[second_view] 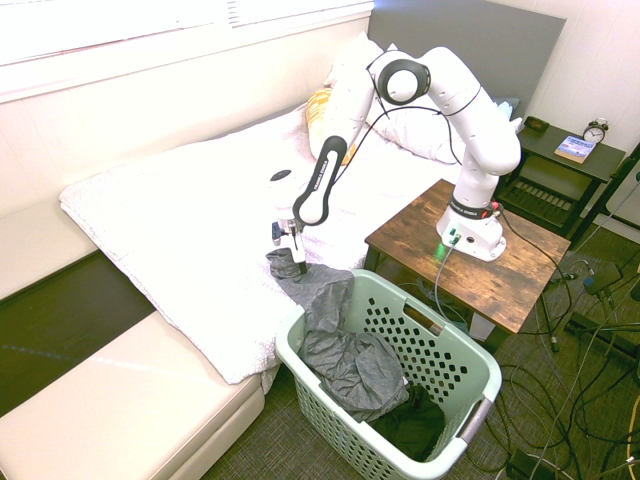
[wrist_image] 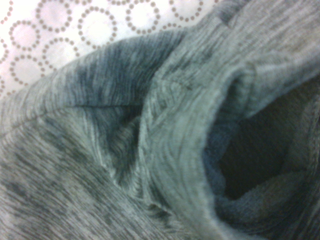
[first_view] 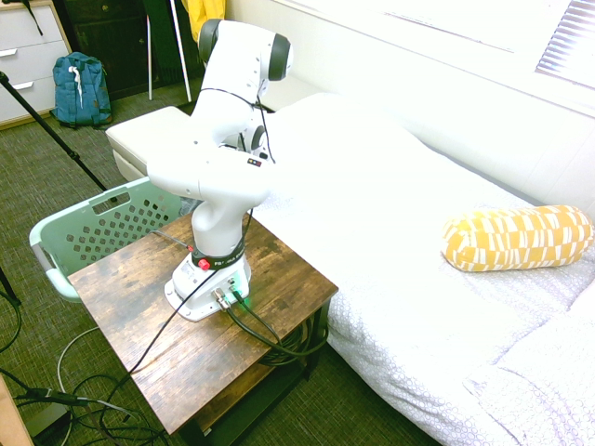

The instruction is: Put my clothes in the laundry bag

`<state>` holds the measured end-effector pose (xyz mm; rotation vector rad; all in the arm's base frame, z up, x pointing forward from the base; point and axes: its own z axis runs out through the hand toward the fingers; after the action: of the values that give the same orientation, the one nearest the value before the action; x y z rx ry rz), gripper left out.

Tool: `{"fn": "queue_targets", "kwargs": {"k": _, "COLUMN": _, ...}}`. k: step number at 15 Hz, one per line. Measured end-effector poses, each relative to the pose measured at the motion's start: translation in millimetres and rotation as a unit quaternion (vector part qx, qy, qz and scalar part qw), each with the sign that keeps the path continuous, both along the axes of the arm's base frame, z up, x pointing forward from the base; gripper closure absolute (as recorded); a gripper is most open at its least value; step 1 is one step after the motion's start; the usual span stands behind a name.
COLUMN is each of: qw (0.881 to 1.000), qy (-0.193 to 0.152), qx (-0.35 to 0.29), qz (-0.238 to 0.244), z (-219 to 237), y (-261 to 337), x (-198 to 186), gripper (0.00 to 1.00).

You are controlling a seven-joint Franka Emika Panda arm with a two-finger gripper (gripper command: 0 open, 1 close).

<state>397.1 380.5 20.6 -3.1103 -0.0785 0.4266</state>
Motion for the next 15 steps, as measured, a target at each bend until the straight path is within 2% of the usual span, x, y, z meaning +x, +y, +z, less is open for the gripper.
{"fn": "queue_targets", "kwargs": {"k": 4, "qw": 1.000, "qy": -0.009, "qx": 0.003, "qz": -0.012, "z": 31.2, "y": -6.6, "x": -5.7, "gripper": 1.00}}
{"fn": "queue_targets", "kwargs": {"k": 7, "qw": 1.000, "qy": -0.018, "qx": -0.002, "qz": -0.024, "z": 81.6, "y": -14.6, "x": -42.8, "gripper": 1.00}}
{"fn": "queue_targets", "kwargs": {"k": 10, "qw": 0.999, "qy": -0.033, "qx": -0.020, "qz": -0.032, "z": 125.6, "y": 2.5, "x": -129.5, "gripper": 1.00}}
{"fn": "queue_targets", "kwargs": {"k": 12, "qw": 0.998, "qy": -0.040, "qx": -0.037, "qz": -0.020, "z": 142.8, "y": 11.3, "x": -219.0, "gripper": 1.00}}
{"fn": "queue_targets", "kwargs": {"k": 14, "qw": 0.997, "qy": -0.062, "qx": -0.048, "qz": -0.005, "z": 147.7, "y": 5.3, "x": -304.7, "gripper": 1.00}}
{"fn": "queue_targets", "kwargs": {"k": 15, "qw": 0.996, "qy": -0.074, "qx": -0.054, "qz": 0.003, "z": 148.4, "y": 3.8, "x": -334.7, "gripper": 0.00}}
